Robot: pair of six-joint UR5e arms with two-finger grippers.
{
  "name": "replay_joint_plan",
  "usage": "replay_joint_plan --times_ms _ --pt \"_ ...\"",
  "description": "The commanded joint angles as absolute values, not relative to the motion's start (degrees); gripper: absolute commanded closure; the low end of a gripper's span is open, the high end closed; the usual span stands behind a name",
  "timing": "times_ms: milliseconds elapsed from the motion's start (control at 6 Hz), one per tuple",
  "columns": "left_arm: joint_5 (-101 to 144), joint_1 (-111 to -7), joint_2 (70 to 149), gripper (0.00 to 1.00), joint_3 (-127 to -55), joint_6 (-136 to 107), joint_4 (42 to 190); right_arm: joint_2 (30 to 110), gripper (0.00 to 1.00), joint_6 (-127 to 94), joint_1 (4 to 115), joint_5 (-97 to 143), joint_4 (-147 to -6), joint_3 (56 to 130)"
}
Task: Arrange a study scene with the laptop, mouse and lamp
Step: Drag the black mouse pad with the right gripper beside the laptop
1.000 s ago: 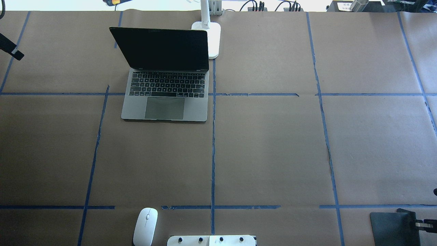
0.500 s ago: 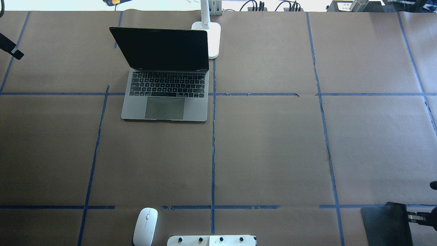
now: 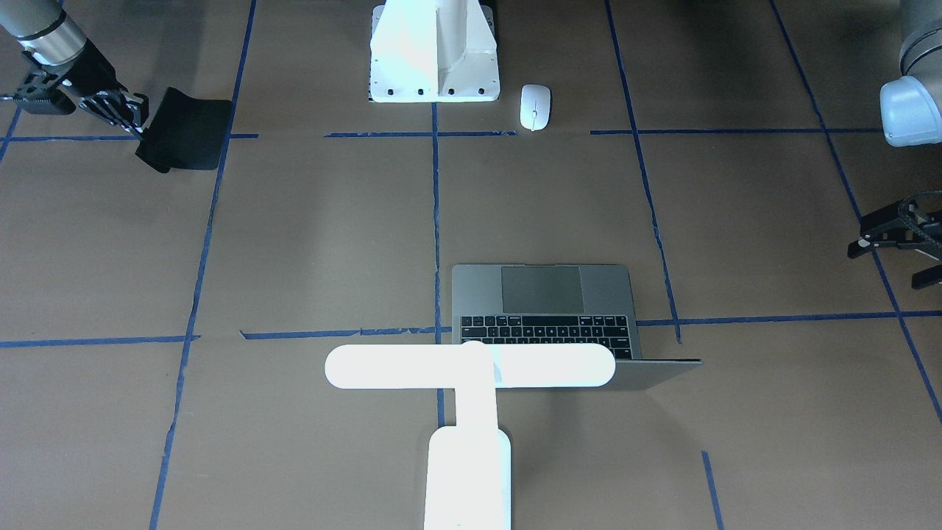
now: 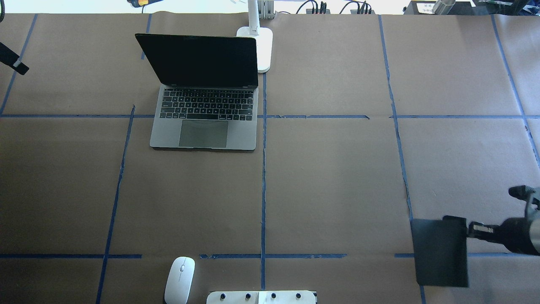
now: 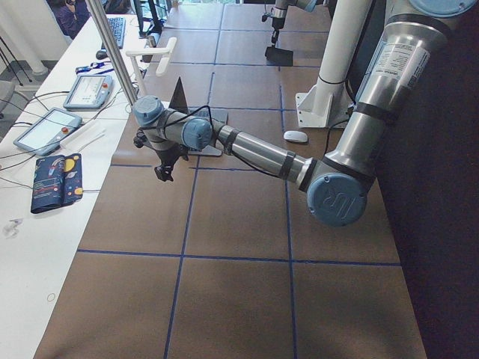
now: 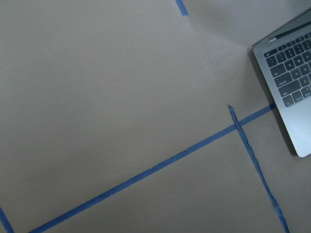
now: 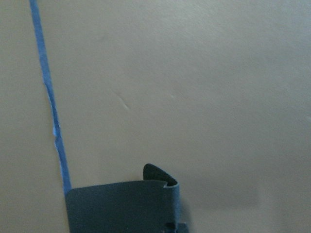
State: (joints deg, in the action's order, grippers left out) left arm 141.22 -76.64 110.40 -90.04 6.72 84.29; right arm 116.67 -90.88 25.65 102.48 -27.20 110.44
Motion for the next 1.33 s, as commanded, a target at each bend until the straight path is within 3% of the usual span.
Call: replay_joint_plan --times_ms 0,500,833,1167 --pt "141.42 -76.64 110.30 0.00 -90.00 6.68 84.29 103.61 1.00 -89.82 33.36 107.03 -28.38 102.17" --pt "141.42 -76.55 110.04 0.00 -90.00 6.68 84.29 82.61 1.00 -88.16 41.29 112.15 -48.62 99.86" --pt "141.42 -76.55 109.95 0.00 -90.00 6.68 84.29 65.11 1.00 -88.15 42.88 111.80 -56.77 87.61" --pt "141.42 -76.55 109.95 0.00 -89.91 6.68 84.29 55.59 1.00 -88.07 43.85 111.62 -56.60 78.27"
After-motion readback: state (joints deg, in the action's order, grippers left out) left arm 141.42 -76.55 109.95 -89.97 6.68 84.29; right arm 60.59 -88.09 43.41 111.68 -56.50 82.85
